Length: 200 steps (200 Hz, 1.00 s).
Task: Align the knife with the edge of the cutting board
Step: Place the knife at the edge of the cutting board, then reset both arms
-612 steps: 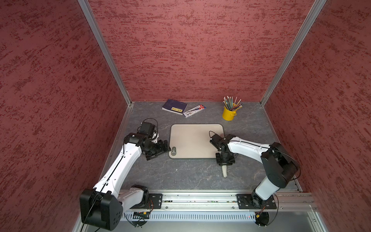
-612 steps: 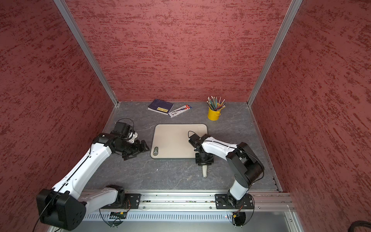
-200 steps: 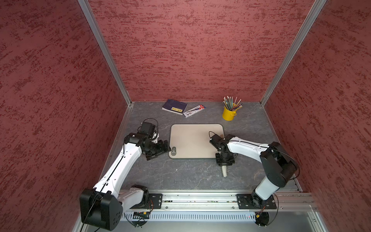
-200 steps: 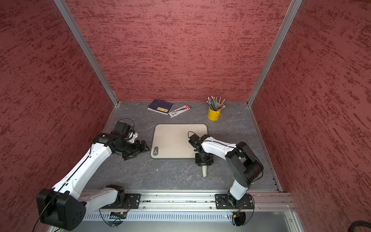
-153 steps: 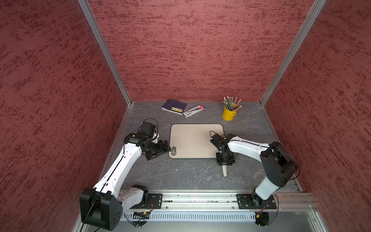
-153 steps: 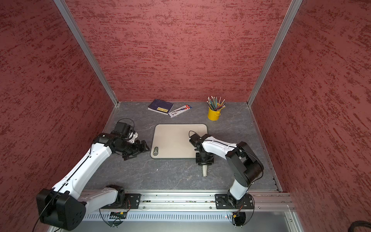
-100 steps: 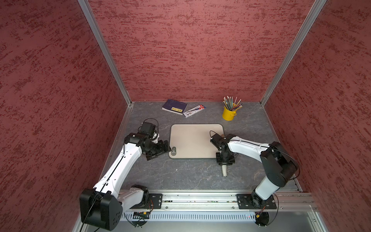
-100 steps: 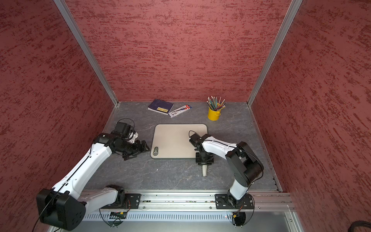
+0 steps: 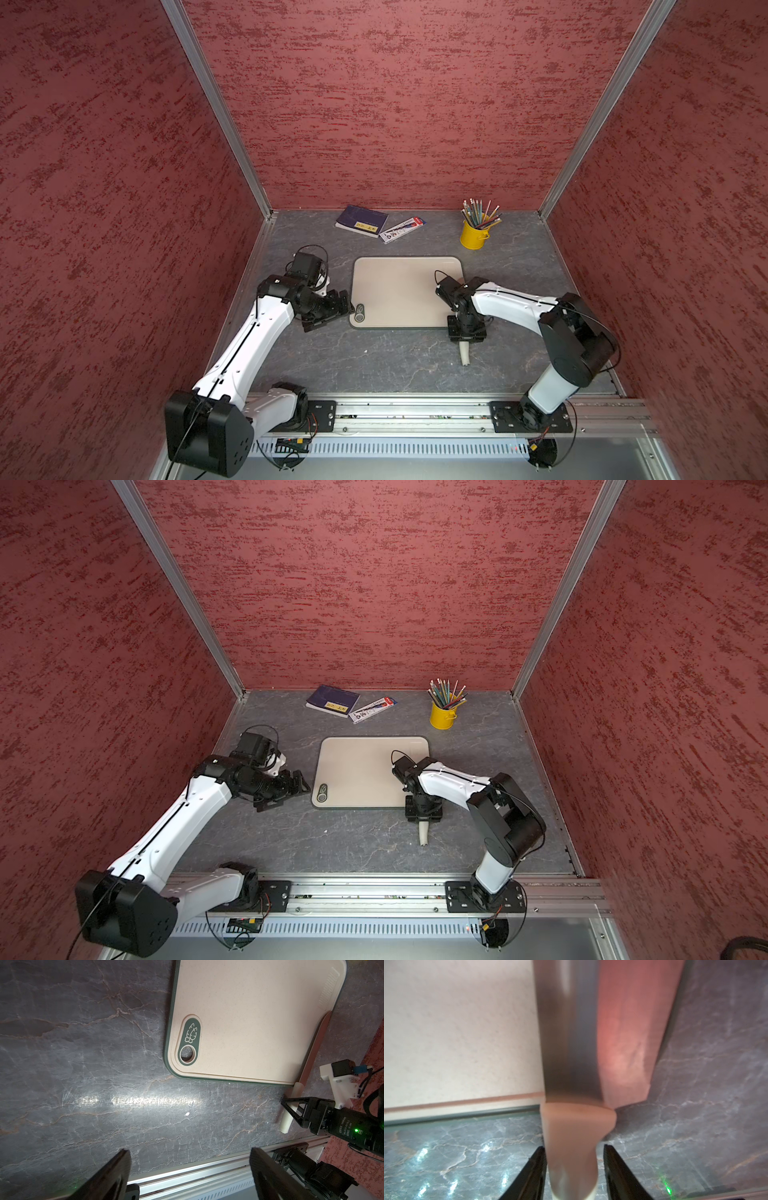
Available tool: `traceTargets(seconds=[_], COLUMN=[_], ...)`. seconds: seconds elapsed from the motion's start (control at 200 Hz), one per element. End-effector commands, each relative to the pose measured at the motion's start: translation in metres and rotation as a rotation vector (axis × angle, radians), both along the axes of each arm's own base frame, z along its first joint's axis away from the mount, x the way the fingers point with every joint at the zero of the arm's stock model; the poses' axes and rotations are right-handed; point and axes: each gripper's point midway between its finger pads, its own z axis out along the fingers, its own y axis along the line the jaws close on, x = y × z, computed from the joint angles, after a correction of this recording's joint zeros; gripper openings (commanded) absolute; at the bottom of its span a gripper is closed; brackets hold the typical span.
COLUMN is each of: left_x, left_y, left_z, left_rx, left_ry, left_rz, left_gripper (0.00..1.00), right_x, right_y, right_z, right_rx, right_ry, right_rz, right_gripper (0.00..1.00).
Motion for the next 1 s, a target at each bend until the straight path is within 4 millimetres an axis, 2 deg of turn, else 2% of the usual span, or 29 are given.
traceTargets(seconds=[0.0,0.235,0.346,0.366,0.431,0.566,0.651,0.736,0.892,0.997], left_x=[-0.001,-0.001,-0.001,-0.001,0.000,0.000,0.000,-0.001,-0.001,0.000], left_y=[0.000,0.000,0.000,0.000,0.000,0.001,0.001,0.001,0.005,0.012], left_z=[-0.003,-0.002,-0.002,-0.002,-0.001,0.001,0.002,0.004,0.009,0.018], left_rx=[0.011,0.010,0.011,0.011,0.011,0.012,0.012,0.011,0.027,0.051], left_ry=[-0.002,-0.004,-0.007,-0.008,-0.012,-0.021,-0.028,-0.035,-0.062,-0.109], left_rz=[-0.010,-0.012,-0.011,-0.011,-0.011,-0.008,-0.006,-0.005,0.016,0.048], left_gripper=[0.94,0.94,0.94,0.94,0.94,0.94,0.94,0.95,0.95,0.96], right_x=[0.006,0.007,0.009,0.009,0.010,0.014,0.017,0.020,0.039,0.062], right_y=[0.004,0.002,-0.001,-0.001,-0.001,0.000,0.002,0.001,0.001,-0.001], right_z=[0.004,0.006,0.008,0.009,0.012,0.021,0.031,0.048,0.102,0.163], right_rx=[0.016,0.010,-0.004,-0.004,-0.005,0.012,0.026,0.030,0.052,0.076], right_ry=[-0.012,-0.021,-0.036,-0.039,-0.044,-0.076,-0.097,-0.125,-0.278,-0.508], right_rz=[-0.018,-0.012,-0.013,-0.013,-0.007,0.013,0.033,0.053,0.142,0.210], right_gripper=[0.51,0.57,0.71,0.77,0.86,0.97,0.98,0.98,0.98,0.98])
